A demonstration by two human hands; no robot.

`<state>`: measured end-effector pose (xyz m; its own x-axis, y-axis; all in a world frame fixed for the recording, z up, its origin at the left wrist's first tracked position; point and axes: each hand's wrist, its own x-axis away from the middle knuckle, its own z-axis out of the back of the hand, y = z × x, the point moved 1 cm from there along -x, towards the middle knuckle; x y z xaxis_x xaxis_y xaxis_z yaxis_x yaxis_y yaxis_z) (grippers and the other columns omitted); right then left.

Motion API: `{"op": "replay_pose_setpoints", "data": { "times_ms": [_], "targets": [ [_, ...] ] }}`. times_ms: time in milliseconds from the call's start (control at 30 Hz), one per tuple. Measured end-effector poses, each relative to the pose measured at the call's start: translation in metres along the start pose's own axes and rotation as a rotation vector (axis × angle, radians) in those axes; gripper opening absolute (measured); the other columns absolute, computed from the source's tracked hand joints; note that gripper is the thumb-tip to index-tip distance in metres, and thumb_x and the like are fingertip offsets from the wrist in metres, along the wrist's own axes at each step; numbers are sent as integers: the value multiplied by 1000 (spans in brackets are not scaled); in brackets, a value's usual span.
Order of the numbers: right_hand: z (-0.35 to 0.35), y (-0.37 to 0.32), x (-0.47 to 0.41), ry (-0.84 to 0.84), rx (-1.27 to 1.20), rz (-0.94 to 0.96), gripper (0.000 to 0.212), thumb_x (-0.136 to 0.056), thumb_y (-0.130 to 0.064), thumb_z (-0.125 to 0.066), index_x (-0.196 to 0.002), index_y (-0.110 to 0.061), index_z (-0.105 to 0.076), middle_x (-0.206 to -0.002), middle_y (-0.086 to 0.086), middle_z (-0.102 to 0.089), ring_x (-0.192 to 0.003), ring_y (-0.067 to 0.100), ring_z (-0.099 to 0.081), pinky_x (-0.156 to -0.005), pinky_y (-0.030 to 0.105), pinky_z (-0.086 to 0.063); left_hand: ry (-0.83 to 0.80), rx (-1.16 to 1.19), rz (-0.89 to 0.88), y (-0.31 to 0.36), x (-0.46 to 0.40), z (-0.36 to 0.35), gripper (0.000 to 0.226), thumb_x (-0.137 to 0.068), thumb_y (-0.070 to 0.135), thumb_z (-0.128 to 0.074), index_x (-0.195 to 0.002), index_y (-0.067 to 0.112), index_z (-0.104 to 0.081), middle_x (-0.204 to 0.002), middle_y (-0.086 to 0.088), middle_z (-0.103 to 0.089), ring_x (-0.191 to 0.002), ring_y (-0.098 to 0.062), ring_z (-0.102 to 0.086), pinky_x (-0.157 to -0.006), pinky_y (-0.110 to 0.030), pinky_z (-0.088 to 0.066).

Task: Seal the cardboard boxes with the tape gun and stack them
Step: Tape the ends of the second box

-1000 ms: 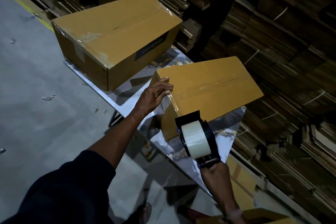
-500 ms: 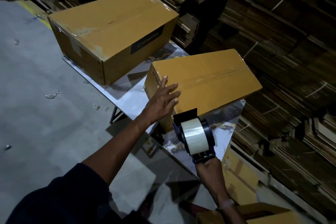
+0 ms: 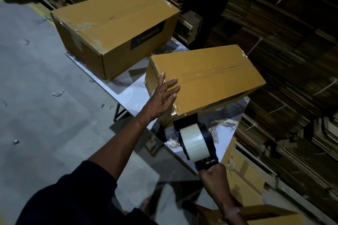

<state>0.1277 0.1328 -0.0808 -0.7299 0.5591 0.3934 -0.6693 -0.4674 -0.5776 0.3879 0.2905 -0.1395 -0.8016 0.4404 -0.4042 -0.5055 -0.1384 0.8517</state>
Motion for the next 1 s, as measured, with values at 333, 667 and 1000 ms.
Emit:
{"op": "replay_pose_setpoints", "data": {
  "times_ms": [333,667,1000],
  "targets": [
    [-17,12,-14,-70,-43,-21,25,-81,10,-65,-66,-8,-57,-51,-2,-53,-45,8,-47,-44,20,-33,4,-54,-9,1,2,-2,36,-107,14,-55,-142,12,-62,-159,-1,-45,-161,-25,0,-118,-7,-14],
    [-44,-2,-53,-118,-198,44,43,-81,22,-65,-92,-19,-57,-82,-11,-62,-76,6,-59,-56,6,-44,36,-153,-44,-5,1,-6,36,-107,19,-55,-141,13,-64,-154,-4,-49,-160,-32,-8,-121,-12,-11],
    [-52,20,-77,-144,-19,-36,28,-87,-4,-70,-113,3,-64,-105,18,-70,-100,26,-68,-86,42,-55,25,-193,-65,-12,-2,-9,35,-105,17,-54,-138,14,-66,-149,-4,-52,-157,-32,-14,-116,-12,-24]
  ]
}}
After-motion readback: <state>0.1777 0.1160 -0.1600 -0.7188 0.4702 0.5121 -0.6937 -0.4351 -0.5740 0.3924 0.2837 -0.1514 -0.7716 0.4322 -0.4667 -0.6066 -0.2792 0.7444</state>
